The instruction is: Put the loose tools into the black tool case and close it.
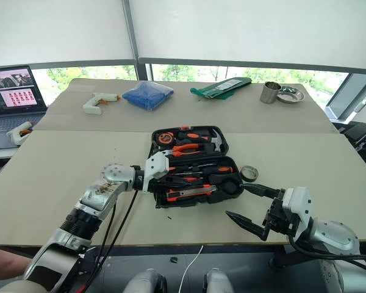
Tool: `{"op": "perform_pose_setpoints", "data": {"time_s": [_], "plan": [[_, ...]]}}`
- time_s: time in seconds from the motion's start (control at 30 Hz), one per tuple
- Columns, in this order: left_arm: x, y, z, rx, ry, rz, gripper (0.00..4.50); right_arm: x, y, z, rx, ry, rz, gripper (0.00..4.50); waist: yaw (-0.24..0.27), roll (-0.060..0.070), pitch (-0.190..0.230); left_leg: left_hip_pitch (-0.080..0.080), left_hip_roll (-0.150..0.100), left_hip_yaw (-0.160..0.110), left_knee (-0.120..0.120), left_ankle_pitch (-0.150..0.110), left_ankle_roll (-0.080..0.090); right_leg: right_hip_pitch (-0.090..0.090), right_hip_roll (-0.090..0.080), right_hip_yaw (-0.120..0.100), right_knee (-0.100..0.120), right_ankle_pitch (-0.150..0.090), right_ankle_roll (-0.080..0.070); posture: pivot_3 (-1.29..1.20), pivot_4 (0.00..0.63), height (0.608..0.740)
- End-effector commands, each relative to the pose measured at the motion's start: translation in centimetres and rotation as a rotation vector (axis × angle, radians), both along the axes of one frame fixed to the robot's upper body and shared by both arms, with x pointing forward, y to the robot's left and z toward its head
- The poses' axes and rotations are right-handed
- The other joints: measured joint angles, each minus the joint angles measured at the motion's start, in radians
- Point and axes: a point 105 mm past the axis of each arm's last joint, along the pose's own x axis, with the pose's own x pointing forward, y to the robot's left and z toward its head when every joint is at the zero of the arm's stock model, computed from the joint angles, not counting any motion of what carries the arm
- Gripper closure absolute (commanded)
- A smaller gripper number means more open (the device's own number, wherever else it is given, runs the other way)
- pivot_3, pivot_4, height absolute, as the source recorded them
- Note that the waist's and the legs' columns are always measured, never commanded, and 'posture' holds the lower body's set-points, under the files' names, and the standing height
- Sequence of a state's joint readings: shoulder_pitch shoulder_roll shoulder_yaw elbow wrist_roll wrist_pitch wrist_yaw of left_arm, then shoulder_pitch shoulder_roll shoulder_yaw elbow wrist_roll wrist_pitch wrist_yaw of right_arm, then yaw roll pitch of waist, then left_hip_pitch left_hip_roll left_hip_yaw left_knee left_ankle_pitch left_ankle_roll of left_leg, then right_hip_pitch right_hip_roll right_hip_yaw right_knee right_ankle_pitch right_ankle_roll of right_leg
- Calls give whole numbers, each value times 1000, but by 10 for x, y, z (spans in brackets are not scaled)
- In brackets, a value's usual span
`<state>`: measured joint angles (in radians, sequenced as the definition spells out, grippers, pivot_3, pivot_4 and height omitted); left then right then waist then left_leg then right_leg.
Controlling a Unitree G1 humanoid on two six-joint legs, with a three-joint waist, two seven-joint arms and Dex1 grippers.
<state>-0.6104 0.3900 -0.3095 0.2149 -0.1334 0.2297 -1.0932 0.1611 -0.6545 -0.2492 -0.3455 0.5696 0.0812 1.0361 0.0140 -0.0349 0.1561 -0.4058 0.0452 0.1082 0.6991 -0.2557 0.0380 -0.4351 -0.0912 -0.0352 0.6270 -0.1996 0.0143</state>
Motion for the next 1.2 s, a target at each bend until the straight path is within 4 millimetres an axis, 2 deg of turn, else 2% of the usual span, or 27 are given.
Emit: {"op": "perform_pose_setpoints", "data": {"time_s": [0.03, 0.27, 0.33, 0.43, 0.53, 0.67, 0.8, 0.87, 0.93, 1.07, 1.17, 1.2], "plan": [[-6, -3, -10, 40, 33, -15, 4418, 0, -2, 7, -3, -45, -7, 0, 0, 0, 0, 0, 0, 0, 0, 0, 0, 0, 0, 0, 0, 0, 0, 0, 150, 740], [-12, 1, -38, 161, 136, 29, 4418, 4, -8, 8, -15, -46, -17, 0, 0, 1, -1, 4, 0, 0, 0, 0, 0, 5, 0, 0, 0, 0, 0, 0, 150, 740], [-19, 0, -49, 202, 236, 27, 4418, 4, -7, 8, -15, -45, -17, 0, -1, 1, -1, 9, 1, -1, -1, 0, 0, 10, 0, -1, -2, -4, 6, 0, 150, 740], [-30, 2, -60, 253, 380, 22, 4418, 5, -7, 7, -12, -41, -17, 0, 0, 1, -5, 12, 2, -1, -2, 0, 0, 12, 0, -1, -2, -6, 6, 0, 150, 740], [-25, 7, -71, 331, 354, 31, 4418, 5, -6, 6, -11, -39, -18, 0, -2, 2, -17, 13, 2, -1, -4, -1, 0, 13, 0, -1, -2, -7, 6, 0, 150, 740], [-17, 9, -74, 335, 312, 63, 4418, 6, -6, 7, -11, -44, -27, 0, -1, 8, -24, 17, 2, 0, -5, -4, 1, 15, 0, 1, -2, -10, 6, 0, 150, 740], [-16, 12, -79, 309, 337, 79, 4418, 5, -9, 7, -14, -42, -40, 0, 1, 6, -27, 17, 2, 0, -4, -4, 1, 16, 0, 1, -2, -13, 0, 0, 150, 740], [-14, 0, -67, 188, 280, 48, 4418, 5, -10, 7, -16, -41, -48, 0, 0, 8, -31, 18, 2, 0, -5, -4, 1, 16, -1, 1, -2, -13, 0, 0, 150, 740], [-13, -12, -41, 23, 168, -16, 4418, 4, -15, 7, -26, -43, -69, 0, 4, 10, -32, 18, 2, 0, -5, -4, 1, 16, -2, 2, -2, -13, 0, 0, 150, 740], [-11, -7, 4, -240, 22, -40, 4418, 5, -39, 6, -45, -53, -170, 0, 7, 8, -30, 14, 1, 1, -4, -4, 1, 13, -3, 2, -2, -12, -1, 0, 150, 740], [-17, 14, 47, -442, -124, -57, 3715, 3, -71, 0, -60, -63, -304, 0, 5, 7, -26, 11, 2, 1, -4, -4, 1, 10, -2, 2, -2, -10, -4, 0, 150, 740], [-21, 22, 54, -468, -137, -67, 3333, 2, -80, -3, -66, -69, -344, 0, 3, 7, -25, 11, 2, 1, -4, -4, 1, 10, -2, 2, -2, -8, -3, 0, 150, 740]]}}
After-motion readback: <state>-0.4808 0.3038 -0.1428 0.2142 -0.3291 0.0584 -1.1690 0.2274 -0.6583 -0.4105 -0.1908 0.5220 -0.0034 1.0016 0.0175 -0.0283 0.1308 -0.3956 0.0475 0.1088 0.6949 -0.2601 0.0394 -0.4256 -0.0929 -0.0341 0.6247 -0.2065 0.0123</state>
